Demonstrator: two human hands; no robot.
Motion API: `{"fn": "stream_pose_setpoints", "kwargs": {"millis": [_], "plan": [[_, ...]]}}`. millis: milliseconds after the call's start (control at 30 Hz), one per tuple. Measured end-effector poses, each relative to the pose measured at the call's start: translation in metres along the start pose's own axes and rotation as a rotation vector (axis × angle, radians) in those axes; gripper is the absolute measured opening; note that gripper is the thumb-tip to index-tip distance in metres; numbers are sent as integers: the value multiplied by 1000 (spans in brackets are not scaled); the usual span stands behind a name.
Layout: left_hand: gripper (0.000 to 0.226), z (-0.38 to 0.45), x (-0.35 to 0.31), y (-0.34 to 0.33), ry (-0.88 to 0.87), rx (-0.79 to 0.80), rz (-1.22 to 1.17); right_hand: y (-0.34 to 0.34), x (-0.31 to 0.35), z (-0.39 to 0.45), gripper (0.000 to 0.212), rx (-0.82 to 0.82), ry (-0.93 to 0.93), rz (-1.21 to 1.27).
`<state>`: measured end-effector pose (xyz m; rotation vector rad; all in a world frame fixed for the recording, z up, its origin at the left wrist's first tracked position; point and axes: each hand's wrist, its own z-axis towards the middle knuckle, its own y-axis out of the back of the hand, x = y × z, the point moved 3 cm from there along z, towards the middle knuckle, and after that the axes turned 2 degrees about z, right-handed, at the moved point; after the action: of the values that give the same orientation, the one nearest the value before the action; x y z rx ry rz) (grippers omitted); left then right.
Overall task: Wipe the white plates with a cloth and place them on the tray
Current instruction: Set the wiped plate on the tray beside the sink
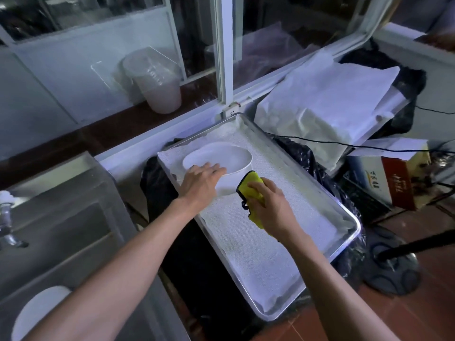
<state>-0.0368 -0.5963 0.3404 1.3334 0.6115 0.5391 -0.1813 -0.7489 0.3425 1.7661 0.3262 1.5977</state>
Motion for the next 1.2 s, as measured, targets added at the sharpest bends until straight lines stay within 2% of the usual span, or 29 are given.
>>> {"fn": "stream_pose_setpoints", "kwargs": {"millis": [267,500,767,933,1067,1200], "plan": [[64,-4,-4,-33,-36,262,163,-4,-13,2,34,20,7,-14],[62,-16,1,-48,-44,324,205,-17,-20,-2,32,48,-20,5],[55,-31,6,-50,-22,267,153,-37,-20,-16,30,63,-2,5],[43,-72,19,-37,-15,31,22,-61,-11,-27,34,109,13,0],[37,-119,42,-28,53,-52,44,-86,10,-36,33,116,58,65],[29,-175,79,-25,216,55,-7,-125,47,-41,32,168,139,26]]}}
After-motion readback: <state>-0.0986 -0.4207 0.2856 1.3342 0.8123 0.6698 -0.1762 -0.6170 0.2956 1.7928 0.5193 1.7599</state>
